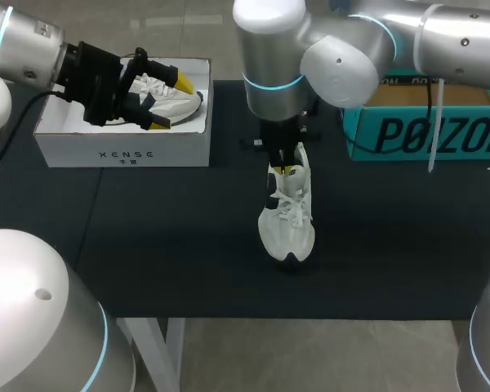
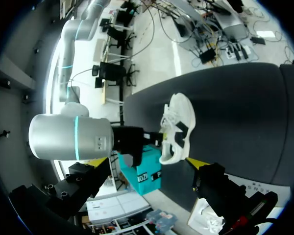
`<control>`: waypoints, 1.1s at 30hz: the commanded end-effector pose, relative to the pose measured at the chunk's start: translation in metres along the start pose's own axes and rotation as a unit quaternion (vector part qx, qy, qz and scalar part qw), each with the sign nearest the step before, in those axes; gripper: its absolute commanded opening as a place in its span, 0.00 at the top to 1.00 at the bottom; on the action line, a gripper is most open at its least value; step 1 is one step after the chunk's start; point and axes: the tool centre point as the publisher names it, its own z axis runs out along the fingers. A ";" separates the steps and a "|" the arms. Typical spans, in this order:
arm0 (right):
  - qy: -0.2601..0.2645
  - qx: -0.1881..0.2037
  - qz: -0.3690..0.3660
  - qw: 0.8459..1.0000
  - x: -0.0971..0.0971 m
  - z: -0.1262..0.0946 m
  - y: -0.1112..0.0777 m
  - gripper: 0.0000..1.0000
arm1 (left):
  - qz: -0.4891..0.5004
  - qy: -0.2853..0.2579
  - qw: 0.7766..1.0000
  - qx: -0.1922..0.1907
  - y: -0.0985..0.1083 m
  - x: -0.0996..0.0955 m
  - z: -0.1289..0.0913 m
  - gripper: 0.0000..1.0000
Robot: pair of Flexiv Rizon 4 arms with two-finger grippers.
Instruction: Take the shoe out of the shoebox, open the shoe tongue, remove and reinsert the insole, then place the shoe into the shoebox
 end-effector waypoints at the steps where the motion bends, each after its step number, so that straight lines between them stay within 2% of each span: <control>1: -0.005 -0.012 -0.005 1.000 -0.015 -0.005 -0.011 1.00 | 0.000 0.001 1.000 -0.001 -0.001 0.000 0.000 0.00; 6: -0.006 0.003 0.003 1.000 -0.022 0.018 -0.010 1.00 | 0.000 0.001 1.000 -0.001 -0.001 0.000 0.000 0.00; 12: -0.005 0.003 -0.003 1.000 -0.021 0.026 -0.008 1.00 | 0.000 0.001 1.000 -0.001 -0.001 0.000 0.000 0.00; 19: -0.017 0.018 -0.007 1.000 -0.020 0.050 -0.002 1.00 | 0.000 0.001 1.000 -0.001 -0.001 0.000 0.000 0.00; 22: -0.011 0.011 -0.016 1.000 -0.023 0.047 0.005 1.00 | 0.000 0.001 1.000 -0.001 -0.001 0.000 0.000 0.00; 25: 0.006 -0.032 -0.080 0.996 -0.019 0.032 0.012 1.00 | 0.000 0.001 1.000 -0.001 -0.001 0.000 0.000 0.00; 28: 0.014 -0.076 -0.203 0.976 -0.015 0.013 0.017 1.00 | 0.000 0.001 1.000 -0.001 -0.001 0.000 0.000 0.00; 30: 0.009 -0.094 -0.285 0.954 -0.018 0.005 0.020 1.00 | 0.000 0.001 1.000 -0.001 -0.001 0.000 0.000 0.00; 32: 0.031 -0.111 -0.368 0.923 -0.024 -0.002 0.023 1.00 | 0.000 0.001 1.000 -0.001 -0.001 0.000 0.000 0.00; 33: 0.061 -0.108 -0.433 0.893 -0.025 -0.006 0.022 1.00 | 0.000 0.001 1.000 -0.001 -0.001 0.000 0.000 0.00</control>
